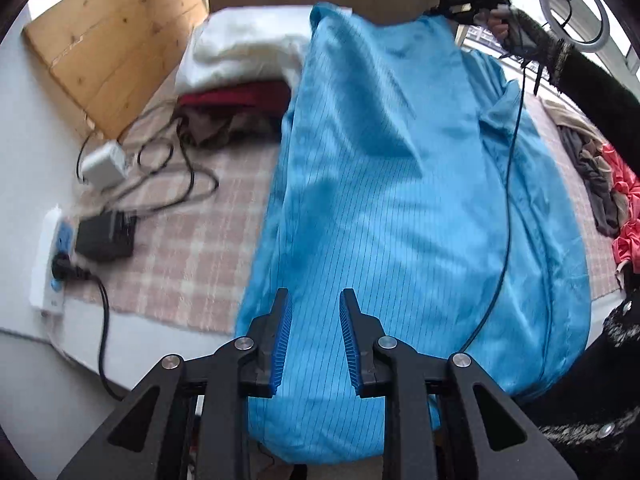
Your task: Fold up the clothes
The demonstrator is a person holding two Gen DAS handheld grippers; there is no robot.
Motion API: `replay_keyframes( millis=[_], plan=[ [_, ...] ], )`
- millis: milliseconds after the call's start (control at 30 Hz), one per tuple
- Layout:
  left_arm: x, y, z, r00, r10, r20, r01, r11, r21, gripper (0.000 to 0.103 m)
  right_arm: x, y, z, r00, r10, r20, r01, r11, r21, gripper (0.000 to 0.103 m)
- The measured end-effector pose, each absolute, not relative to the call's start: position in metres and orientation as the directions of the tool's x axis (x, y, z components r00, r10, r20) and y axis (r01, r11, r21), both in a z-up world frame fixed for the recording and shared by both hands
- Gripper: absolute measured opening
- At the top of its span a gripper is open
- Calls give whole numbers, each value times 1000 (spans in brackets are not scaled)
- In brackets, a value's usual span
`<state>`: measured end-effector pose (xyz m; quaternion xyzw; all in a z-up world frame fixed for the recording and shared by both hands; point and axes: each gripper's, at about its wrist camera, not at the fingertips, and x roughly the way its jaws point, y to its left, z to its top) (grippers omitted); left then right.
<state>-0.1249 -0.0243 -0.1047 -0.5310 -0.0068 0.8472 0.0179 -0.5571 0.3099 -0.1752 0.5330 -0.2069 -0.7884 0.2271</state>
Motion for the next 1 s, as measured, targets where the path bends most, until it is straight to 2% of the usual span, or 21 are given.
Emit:
replay_keyframes(
  millis=[67,167,233,267,433,467,533,567,600,767,867,1000],
  plan=[
    [-166,-19,-78,-500,30,-866,-81,-997,12,47,-552,304,-175,-332,-561,-758,158,-826,541,1],
    [-239,-12,-51,-588,44,-808,-127,-991,38,50,-544,294,-171,-351,-531,-772,191,-847,496,1],
    [-287,-13,-48,-606,83,-791,-139,-990,3,57,-541,289,-168,-357,-511,-782,213,-859,465,1],
    [-309,-13,-52,-596,82,-799,-139,-990,2,60,-541,285,-170,-359,-499,-789,222,-867,447,1],
    [-369,-12,-90,-480,62,-875,-161,-987,19,60,-536,283,-169,-354,-495,-794,245,-868,432,2],
    [-373,-13,-95,-467,76,-881,-167,-986,4,59,-535,283,-169,-358,-493,-793,246,-869,430,2],
    [-374,-16,-95,-470,96,-877,-162,-986,-21,35,-534,286,-168,-365,-499,-786,243,-866,436,2],
    [-372,-18,-93,-481,96,-872,-157,-987,-23,9,-534,287,-168,-369,-496,-786,243,-868,434,2],
    [-369,-20,-90,-494,87,-865,-148,-989,-15,5,-534,288,-168,-375,-493,-785,242,-869,431,1],
    [-356,-37,-90,-533,35,-846,-77,-997,7,3,-527,309,-157,-512,-408,-756,175,-911,373,1],
    [-358,-49,-101,-520,49,-853,-25,-999,-42,3,-534,305,-174,-476,-360,-803,157,-933,325,1],
    [-354,-47,-93,-520,13,-854,-14,-1000,-7,20,-538,295,-183,-411,-302,-860,141,-953,267,8]
  ],
)
